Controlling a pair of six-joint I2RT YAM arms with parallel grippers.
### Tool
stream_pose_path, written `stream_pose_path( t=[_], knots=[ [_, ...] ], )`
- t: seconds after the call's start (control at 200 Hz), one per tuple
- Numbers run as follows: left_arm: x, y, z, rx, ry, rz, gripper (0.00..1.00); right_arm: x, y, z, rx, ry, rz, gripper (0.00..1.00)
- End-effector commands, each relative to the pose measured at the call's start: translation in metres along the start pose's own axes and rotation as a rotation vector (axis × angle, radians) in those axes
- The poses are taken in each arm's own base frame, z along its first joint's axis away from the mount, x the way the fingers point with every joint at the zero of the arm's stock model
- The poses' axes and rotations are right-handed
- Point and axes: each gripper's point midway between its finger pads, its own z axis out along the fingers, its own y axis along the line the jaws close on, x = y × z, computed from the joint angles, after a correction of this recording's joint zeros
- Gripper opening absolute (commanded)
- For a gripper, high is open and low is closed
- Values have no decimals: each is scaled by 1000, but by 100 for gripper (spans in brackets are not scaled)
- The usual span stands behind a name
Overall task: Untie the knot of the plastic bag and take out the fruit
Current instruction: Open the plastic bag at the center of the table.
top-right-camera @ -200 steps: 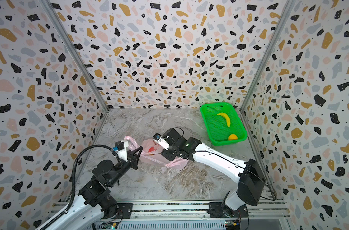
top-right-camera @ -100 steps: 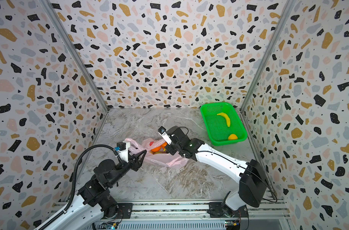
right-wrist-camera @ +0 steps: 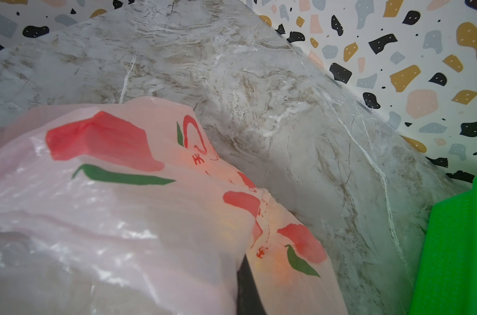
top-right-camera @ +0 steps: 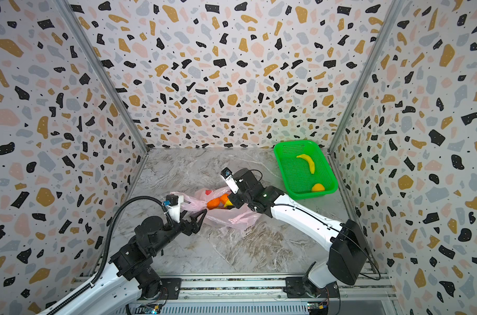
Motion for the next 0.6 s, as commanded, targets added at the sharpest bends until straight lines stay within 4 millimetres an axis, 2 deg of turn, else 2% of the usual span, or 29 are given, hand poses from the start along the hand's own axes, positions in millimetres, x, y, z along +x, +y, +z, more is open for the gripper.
stream_pose_path(
  t=[0.0, 0.15, 0.24, 0.43, 0.591],
  knots=[
    [-17, -4, -2, -9, -32, 25, 89, -21, -1, -10, -14, -47, 24, 0],
    [-15, 14, 4, -129, -1, 18, 89, -23, 0, -13, -20, -61, 25, 0],
    [-20, 21, 5, -172, -33, -15, 84, -23, 0, -16, -20, -72, 33, 0],
    [-11, 39, 9, -277, -5, -38, 52, -22, -3, -23, -6, -85, 50, 0],
    [-11, 44, 1, -296, -17, -50, 50, -23, -11, -26, 28, -88, 59, 0]
  ],
)
